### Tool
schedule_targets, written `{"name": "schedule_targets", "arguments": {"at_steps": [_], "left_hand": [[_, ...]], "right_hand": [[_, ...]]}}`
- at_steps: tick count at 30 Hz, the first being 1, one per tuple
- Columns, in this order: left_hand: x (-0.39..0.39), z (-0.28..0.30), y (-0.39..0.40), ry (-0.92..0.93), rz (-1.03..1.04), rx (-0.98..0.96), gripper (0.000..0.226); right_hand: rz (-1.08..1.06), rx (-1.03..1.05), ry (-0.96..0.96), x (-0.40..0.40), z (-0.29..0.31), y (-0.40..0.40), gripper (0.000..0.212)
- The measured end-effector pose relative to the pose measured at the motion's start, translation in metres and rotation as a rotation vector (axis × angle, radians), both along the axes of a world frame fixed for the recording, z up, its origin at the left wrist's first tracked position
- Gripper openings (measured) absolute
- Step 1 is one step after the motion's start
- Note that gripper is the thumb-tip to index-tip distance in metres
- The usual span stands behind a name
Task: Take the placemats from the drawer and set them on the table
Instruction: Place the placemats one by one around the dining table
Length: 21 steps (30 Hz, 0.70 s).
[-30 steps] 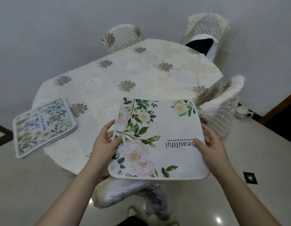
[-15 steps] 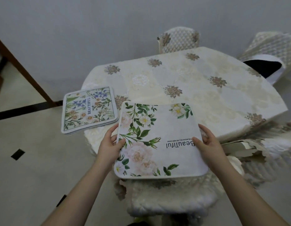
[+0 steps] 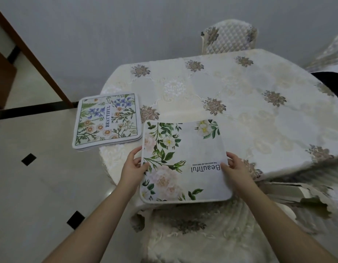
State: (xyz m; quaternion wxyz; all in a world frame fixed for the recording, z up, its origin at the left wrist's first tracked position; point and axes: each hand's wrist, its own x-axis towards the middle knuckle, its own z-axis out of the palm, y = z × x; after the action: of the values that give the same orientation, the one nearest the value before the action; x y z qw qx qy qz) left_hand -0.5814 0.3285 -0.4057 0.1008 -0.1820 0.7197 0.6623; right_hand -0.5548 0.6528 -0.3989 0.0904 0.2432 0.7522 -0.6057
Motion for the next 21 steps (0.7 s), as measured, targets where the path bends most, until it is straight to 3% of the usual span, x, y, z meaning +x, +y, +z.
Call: {"name": "schedule_targets", "arguments": {"at_steps": [13,21], "left_hand": [[-0.037,-0.040,0.038,-0.051,0.050,-0.176,0.060],[-0.035,-0.057,0.041,-0.043,0.064,-0.357,0.062]], "right_hand": [[0.126,0.060,-0.059,-0.074,-0.032,0.037,0.034],[0.200,0.177,-0.036,-0.088,-0.049,0.046,0.048]]}}
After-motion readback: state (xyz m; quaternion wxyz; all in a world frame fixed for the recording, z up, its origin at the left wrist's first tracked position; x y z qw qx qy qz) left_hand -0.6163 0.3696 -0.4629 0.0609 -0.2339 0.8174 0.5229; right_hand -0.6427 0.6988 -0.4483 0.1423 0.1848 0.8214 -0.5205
